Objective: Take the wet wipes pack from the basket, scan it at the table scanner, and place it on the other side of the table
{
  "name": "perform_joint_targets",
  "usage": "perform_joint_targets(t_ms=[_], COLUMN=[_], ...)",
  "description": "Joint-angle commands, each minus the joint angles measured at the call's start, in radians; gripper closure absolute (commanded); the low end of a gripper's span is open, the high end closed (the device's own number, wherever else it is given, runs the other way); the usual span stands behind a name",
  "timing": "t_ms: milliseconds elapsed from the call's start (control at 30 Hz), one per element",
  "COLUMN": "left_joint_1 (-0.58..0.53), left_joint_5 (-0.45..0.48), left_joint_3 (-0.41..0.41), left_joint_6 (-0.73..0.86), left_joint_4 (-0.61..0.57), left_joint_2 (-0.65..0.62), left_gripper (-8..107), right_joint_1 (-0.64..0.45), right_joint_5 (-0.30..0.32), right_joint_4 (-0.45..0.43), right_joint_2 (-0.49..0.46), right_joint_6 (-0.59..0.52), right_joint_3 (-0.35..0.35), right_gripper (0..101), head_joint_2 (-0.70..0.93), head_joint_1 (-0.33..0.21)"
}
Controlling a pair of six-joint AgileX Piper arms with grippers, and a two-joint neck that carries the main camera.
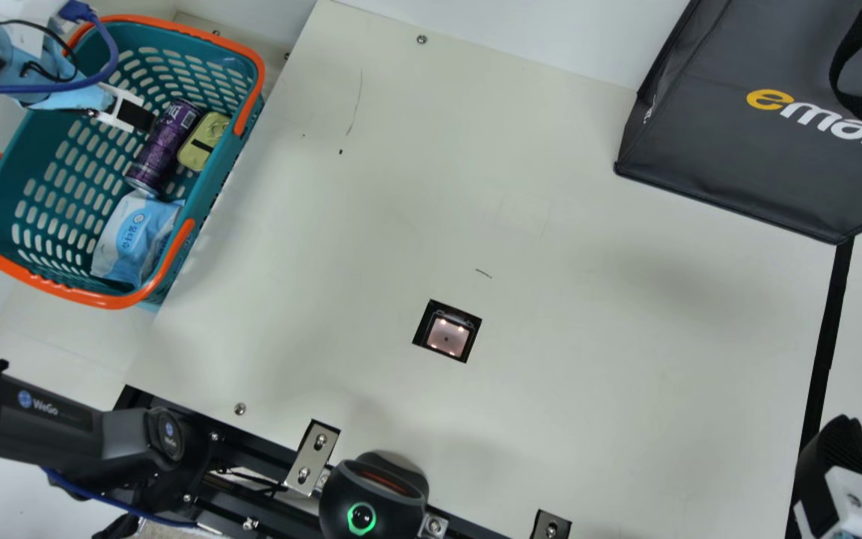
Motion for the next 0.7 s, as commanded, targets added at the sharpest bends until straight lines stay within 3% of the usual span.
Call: perform_joint_targets(t_ms=[0,667], left_joint_1=[-0.001,-0.009], left_joint_5=[-0.004,-0.048], left_joint_3=[0.01,0.086], left_joint_6=[-0.003,-0.082], left_joint_4=[0.003,0.051], left_joint_2=[-0.003,0.017], left_gripper=[9,9], right_joint_1=[0.0,0.0], right_joint_5=[0.0,0.0], right_joint_4=[0.0,0.0], right_joint_2=[0.0,0.0], right_joint_6=[0.0,0.0], right_joint_3=[0.0,0.0], right_gripper=[6,6], head_joint_2=[0.002,0.002], head_joint_1=[-0.024,-0.024])
